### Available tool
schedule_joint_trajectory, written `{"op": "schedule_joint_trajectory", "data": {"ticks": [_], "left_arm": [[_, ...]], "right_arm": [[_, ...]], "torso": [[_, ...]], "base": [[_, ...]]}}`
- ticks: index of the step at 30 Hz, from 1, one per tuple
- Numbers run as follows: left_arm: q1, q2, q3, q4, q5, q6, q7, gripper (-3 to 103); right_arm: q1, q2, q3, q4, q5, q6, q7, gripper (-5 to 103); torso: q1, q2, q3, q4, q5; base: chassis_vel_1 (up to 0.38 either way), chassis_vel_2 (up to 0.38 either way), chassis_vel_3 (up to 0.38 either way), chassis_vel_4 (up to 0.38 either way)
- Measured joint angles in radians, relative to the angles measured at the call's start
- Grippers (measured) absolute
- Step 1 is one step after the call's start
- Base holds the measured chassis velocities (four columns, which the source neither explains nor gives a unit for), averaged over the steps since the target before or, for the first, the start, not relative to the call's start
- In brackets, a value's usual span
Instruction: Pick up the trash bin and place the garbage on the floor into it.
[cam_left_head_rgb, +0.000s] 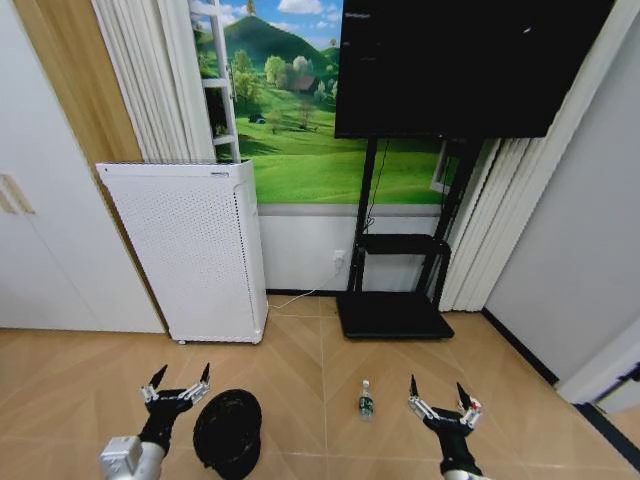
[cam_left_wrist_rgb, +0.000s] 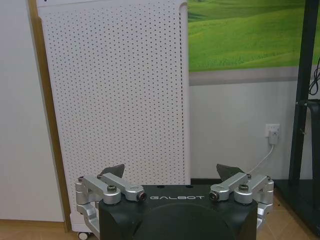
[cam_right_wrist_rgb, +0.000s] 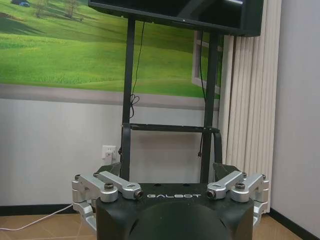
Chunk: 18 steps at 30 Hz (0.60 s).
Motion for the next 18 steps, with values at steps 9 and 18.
{"op": "schedule_joint_trajectory", "data": {"ticks": [9, 18], "left_arm": [[-0.001, 0.003, -0.001, -0.002, -0.004, 0.001, -0.001, 100], [0.002, 0.002, -0.001, -0.006, -0.005, 0.001, -0.001, 100]], "right_arm": [[0.003, 0.001, 0.002, -0.001, 0.003, 0.0, 0.017, 100], [0.0, 0.002, -0.002, 0.0, 0.005, 0.012, 0.008, 100]], "torso": [[-0.016, -0.045, -0.028, 0.0, 0.0], [-0.029, -0.083, -0.054, 0.0, 0.0]], "base": [[0.0, 0.0, 0.0, 0.0], [0.0, 0.0, 0.0, 0.0]]}}
